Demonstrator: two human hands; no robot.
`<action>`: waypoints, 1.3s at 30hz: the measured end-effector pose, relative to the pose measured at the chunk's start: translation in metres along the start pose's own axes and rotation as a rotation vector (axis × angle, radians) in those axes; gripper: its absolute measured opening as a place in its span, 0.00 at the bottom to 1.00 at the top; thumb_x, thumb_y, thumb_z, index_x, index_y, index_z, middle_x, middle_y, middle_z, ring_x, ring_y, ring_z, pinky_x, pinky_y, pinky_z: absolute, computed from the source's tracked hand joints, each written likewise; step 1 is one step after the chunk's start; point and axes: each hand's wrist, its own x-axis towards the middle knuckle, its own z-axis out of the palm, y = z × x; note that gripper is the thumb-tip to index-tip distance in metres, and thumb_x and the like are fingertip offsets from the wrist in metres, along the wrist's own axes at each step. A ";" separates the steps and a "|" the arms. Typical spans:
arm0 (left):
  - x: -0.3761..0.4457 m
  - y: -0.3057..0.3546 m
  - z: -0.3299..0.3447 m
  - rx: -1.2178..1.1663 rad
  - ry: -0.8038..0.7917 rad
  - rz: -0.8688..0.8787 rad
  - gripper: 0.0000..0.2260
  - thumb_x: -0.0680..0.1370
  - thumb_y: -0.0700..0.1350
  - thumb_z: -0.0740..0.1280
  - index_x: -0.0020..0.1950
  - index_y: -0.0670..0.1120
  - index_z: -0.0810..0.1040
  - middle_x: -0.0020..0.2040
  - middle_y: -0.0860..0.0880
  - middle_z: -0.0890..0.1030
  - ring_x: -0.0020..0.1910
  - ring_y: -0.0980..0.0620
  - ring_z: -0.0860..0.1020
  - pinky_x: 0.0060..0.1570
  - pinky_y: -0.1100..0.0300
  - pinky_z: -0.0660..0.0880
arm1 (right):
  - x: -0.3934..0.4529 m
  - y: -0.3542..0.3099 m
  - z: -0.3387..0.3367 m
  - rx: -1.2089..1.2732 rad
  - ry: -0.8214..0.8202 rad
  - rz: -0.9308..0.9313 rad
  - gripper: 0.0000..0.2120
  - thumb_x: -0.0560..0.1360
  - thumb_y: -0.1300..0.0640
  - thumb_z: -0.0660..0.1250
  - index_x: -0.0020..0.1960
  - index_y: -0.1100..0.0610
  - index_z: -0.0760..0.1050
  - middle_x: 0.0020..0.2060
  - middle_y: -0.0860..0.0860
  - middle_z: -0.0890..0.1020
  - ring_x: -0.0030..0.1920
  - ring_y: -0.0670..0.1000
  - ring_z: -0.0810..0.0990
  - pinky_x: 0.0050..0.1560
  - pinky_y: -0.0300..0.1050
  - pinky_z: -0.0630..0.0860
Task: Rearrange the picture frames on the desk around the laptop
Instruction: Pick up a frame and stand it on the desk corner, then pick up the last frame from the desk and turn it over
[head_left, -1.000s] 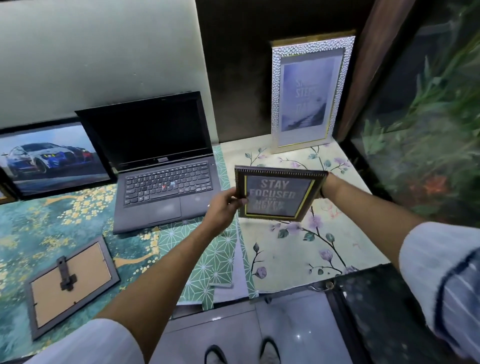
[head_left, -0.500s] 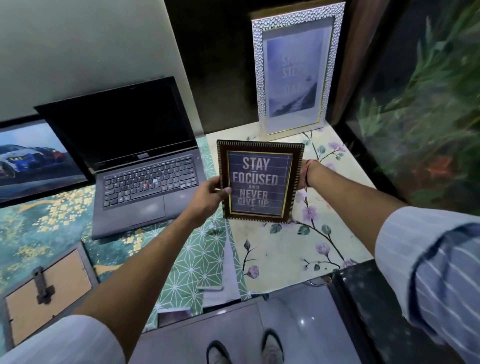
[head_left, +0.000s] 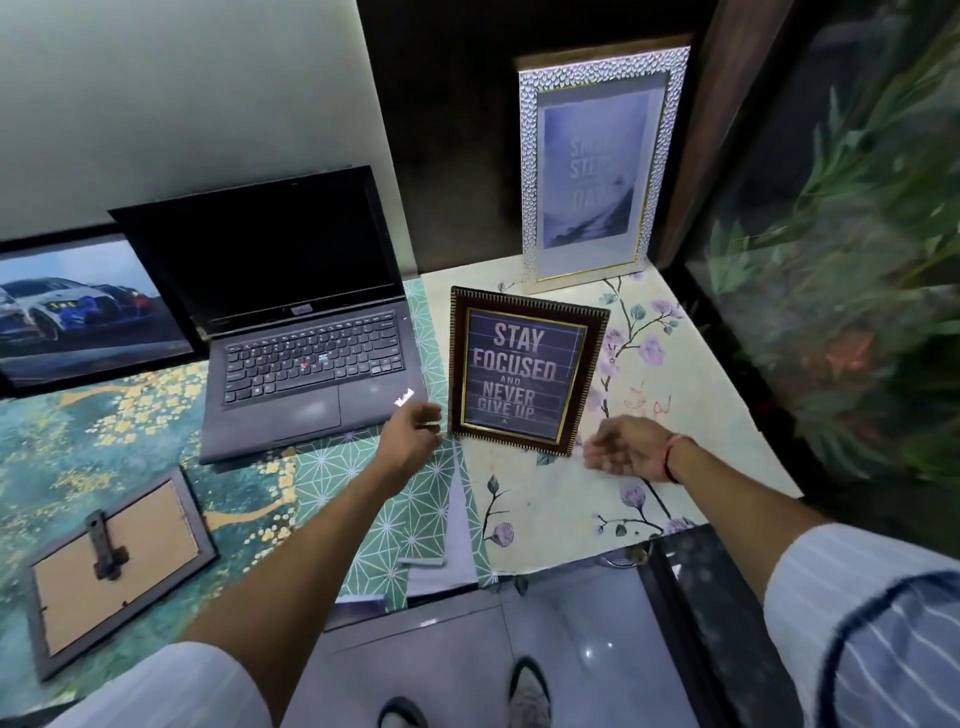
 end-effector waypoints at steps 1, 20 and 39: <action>-0.006 -0.002 -0.004 0.005 0.006 -0.005 0.22 0.76 0.26 0.63 0.69 0.39 0.73 0.64 0.42 0.78 0.59 0.45 0.79 0.52 0.55 0.80 | -0.005 0.007 -0.001 -0.024 0.014 0.007 0.09 0.76 0.63 0.64 0.51 0.69 0.78 0.38 0.62 0.85 0.38 0.58 0.86 0.31 0.43 0.81; -0.108 -0.123 -0.223 -0.011 0.388 -0.092 0.06 0.75 0.34 0.65 0.46 0.41 0.80 0.45 0.40 0.83 0.45 0.41 0.80 0.41 0.55 0.74 | -0.068 0.014 0.329 -0.206 -0.212 -0.208 0.17 0.74 0.60 0.72 0.56 0.72 0.78 0.46 0.64 0.83 0.45 0.62 0.83 0.50 0.55 0.83; -0.146 -0.219 -0.364 0.138 0.656 -0.500 0.21 0.80 0.51 0.57 0.66 0.39 0.76 0.68 0.37 0.74 0.66 0.36 0.72 0.64 0.44 0.71 | -0.067 0.042 0.556 -0.218 0.015 -0.212 0.04 0.76 0.68 0.66 0.44 0.62 0.73 0.36 0.55 0.74 0.34 0.52 0.75 0.29 0.45 0.80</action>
